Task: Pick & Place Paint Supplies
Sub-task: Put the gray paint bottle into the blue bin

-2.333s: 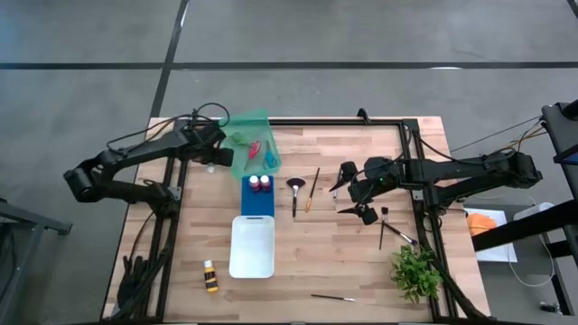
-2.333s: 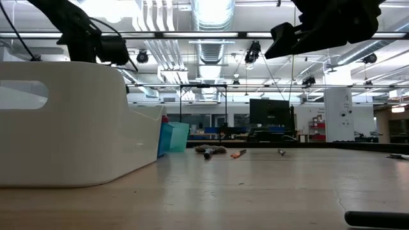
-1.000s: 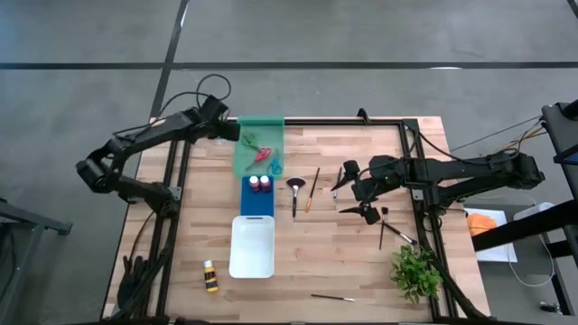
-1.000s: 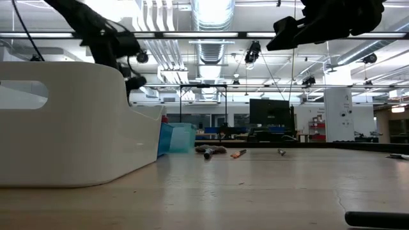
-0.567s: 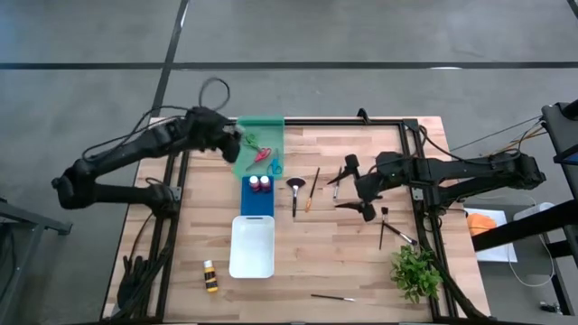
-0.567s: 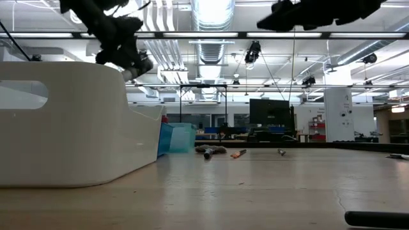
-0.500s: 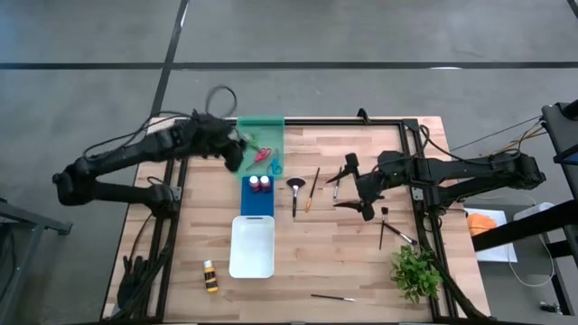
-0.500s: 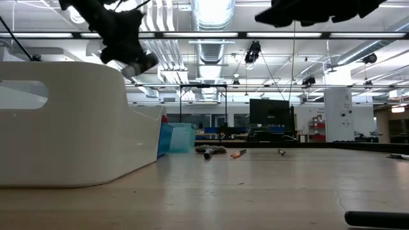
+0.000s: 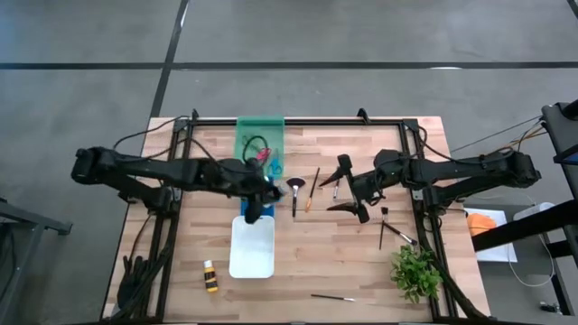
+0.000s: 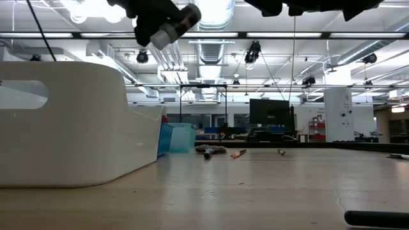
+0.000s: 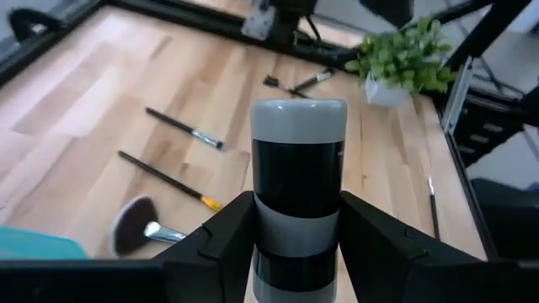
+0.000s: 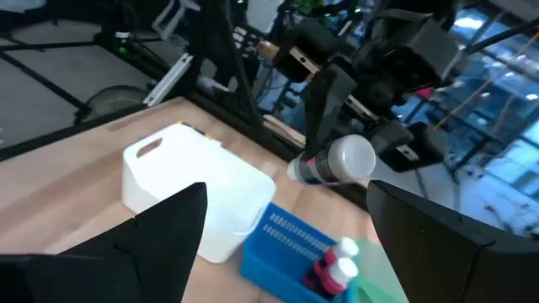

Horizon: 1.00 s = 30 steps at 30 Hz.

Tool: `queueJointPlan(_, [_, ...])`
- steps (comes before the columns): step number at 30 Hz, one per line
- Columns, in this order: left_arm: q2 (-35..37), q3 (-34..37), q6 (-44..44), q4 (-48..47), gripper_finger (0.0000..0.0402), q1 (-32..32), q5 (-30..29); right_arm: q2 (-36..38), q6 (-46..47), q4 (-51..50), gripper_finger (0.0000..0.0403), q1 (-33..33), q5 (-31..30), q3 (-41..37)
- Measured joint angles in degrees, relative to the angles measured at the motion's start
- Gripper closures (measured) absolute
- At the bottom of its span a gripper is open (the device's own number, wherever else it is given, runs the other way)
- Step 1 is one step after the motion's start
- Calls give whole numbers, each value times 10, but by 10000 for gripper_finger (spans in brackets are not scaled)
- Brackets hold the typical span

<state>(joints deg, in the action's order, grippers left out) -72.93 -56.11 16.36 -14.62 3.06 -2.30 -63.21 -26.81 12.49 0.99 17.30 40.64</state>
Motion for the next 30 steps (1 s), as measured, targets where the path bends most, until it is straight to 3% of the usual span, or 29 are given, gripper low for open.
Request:
queueJointPlan(12, [-119,-96,-44,-5,240,16,41,-102,12,-4,78,-6,13,71])
queueJointPlan(30, [-124,-103,-50,8,240,25,50,-197,3,-79,78,-7,40,163])
